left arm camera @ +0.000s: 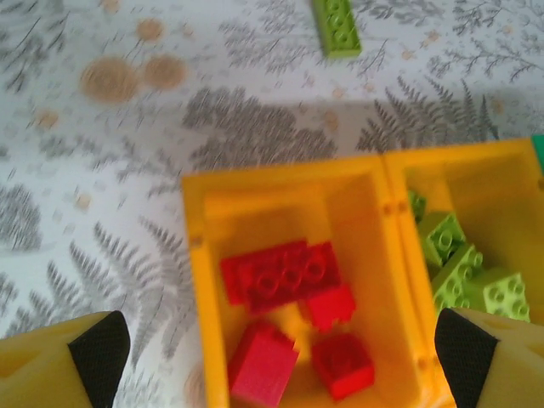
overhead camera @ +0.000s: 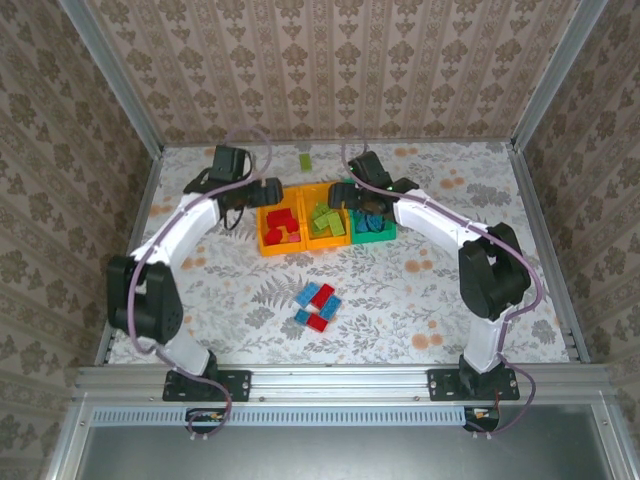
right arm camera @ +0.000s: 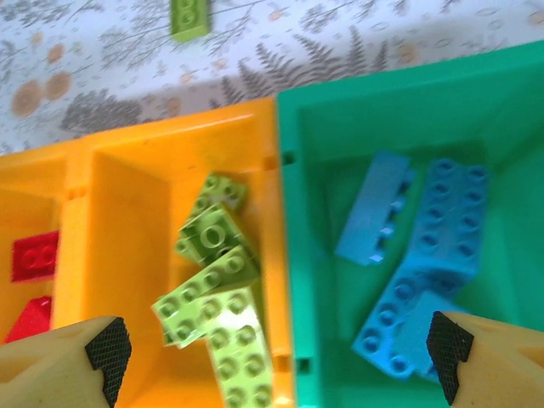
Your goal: Sort the legos into containers by color
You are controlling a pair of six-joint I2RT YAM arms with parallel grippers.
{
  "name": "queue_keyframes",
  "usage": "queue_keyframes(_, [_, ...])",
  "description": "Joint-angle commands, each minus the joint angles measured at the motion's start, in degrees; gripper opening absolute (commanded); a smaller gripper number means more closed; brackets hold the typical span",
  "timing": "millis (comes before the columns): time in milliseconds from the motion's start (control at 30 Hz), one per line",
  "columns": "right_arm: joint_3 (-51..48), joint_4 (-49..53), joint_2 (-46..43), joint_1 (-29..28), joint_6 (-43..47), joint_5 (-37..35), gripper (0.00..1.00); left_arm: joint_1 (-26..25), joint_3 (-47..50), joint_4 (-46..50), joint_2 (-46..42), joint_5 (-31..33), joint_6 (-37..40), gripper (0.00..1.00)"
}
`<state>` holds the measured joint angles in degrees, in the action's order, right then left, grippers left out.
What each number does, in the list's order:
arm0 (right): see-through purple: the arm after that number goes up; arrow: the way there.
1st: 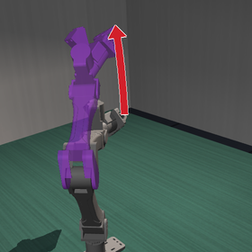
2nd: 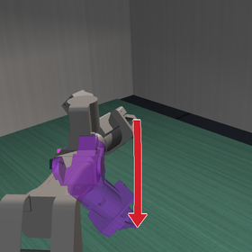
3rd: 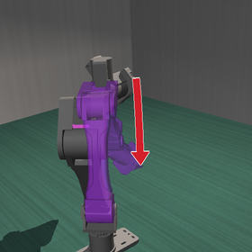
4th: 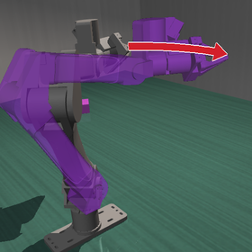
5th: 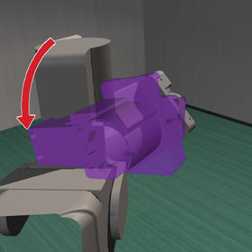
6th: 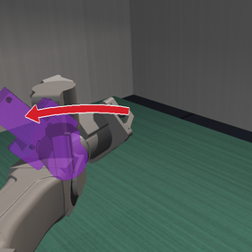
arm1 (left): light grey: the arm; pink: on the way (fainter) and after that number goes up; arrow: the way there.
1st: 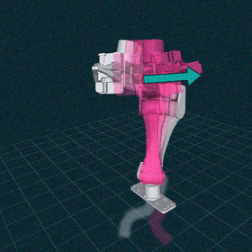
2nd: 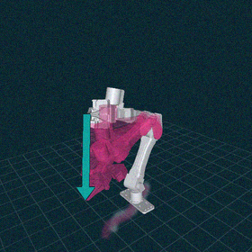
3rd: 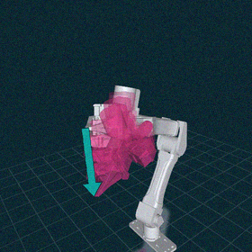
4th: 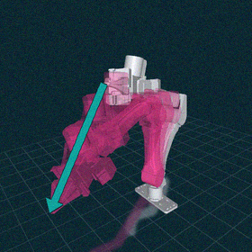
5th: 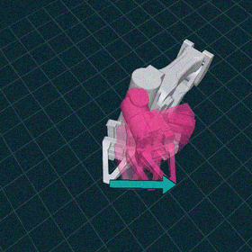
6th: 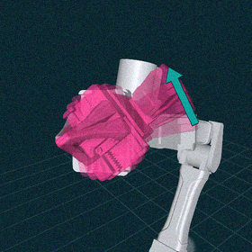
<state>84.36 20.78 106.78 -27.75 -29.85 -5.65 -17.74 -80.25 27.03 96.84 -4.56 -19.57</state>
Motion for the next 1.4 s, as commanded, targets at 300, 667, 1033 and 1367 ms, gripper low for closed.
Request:
queue_keyframes(300, [0.3, -0.1, 2.1, 12.2, 6.1, 4.9, 0.92, -3.1, -59.5, 21.8, 41.4, -1.2, 1.1, 0.97])
queue_keyframes(667, [4.7, 5.4, 5.3, 16.1, 9.5, 8.1, 0.92, -2.4, -65.2, 13.1, 50.1, -4.5, -6.9, 0.96])
queue_keyframes(1033, [5.7, 9.1, 7.1, 18.7, 11.0, 12.6, 0.77, -2.6, -68.3, 11.2, 56.4, -3.7, -11.6, 0.93])
queue_keyframes(1367, [8.7, 13.8, 10.3, 19.1, 13.3, 15.7, 0.73, -2.7, -70.7, 10.8, 60.2, -0.3, -10.8, 0.9])
